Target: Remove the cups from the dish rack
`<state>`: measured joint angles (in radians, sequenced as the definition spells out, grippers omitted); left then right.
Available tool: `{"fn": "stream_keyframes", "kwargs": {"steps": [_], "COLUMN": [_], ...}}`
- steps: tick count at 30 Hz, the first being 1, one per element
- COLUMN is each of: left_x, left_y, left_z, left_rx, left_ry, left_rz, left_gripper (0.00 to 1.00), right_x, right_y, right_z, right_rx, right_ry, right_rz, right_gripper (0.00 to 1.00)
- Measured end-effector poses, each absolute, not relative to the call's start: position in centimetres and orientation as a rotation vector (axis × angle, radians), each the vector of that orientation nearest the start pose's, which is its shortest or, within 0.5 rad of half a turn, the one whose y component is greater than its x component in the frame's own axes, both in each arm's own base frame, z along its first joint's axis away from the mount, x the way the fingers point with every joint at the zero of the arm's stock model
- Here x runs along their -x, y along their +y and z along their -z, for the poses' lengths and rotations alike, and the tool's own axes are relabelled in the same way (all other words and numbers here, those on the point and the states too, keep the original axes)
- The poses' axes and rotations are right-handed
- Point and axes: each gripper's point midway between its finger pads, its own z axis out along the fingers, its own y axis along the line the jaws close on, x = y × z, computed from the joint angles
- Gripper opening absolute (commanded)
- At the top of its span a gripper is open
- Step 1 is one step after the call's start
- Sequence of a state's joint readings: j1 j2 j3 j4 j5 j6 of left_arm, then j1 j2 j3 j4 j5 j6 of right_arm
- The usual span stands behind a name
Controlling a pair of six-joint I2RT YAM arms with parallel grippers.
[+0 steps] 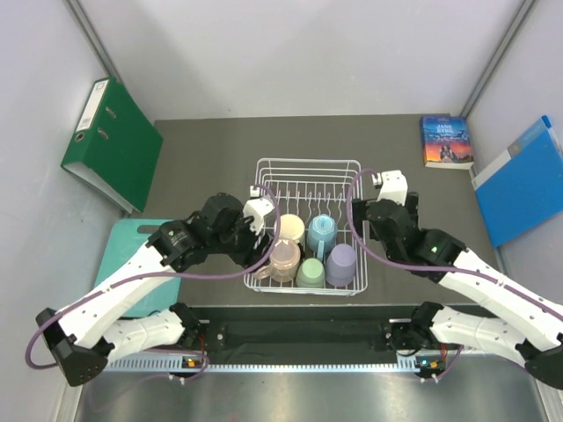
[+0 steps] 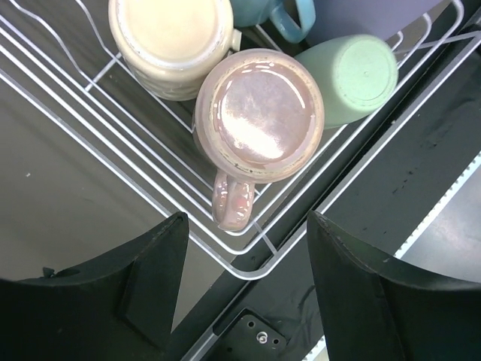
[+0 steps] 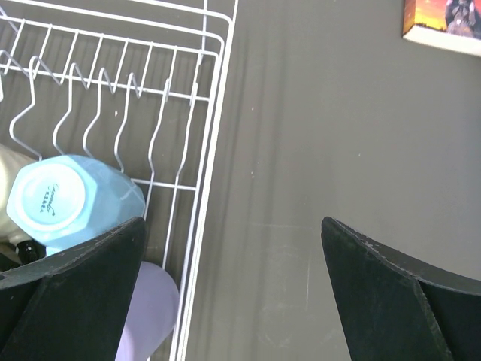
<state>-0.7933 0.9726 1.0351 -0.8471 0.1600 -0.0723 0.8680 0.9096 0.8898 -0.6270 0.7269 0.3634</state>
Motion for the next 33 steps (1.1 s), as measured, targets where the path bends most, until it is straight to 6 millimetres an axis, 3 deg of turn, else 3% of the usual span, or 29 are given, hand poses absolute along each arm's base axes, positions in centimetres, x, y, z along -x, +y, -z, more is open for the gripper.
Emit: {"fn": "stream_keyframes", "kwargs": {"steps": [8, 33], "left_x": [-16.3, -16.1], "left_y": [-20.6, -21.6], "left_z": [-18.2, -13.3], "left_rx": [-1.001, -1.103], "left_ry": [2.302, 2.485], "left_rz": [0.534, 0.488], "left_gripper": [0.69, 0.54], "right_x": [-23.7, -23.4], "right_y": [12.0, 12.0], "right_z": [-22.0, -21.3], "right_rx": [0.095, 0.089], "right_ry": [2.032, 2.052], "right_rz": [0.009, -0.003], "right_gripper": [1.00, 0.99]}}
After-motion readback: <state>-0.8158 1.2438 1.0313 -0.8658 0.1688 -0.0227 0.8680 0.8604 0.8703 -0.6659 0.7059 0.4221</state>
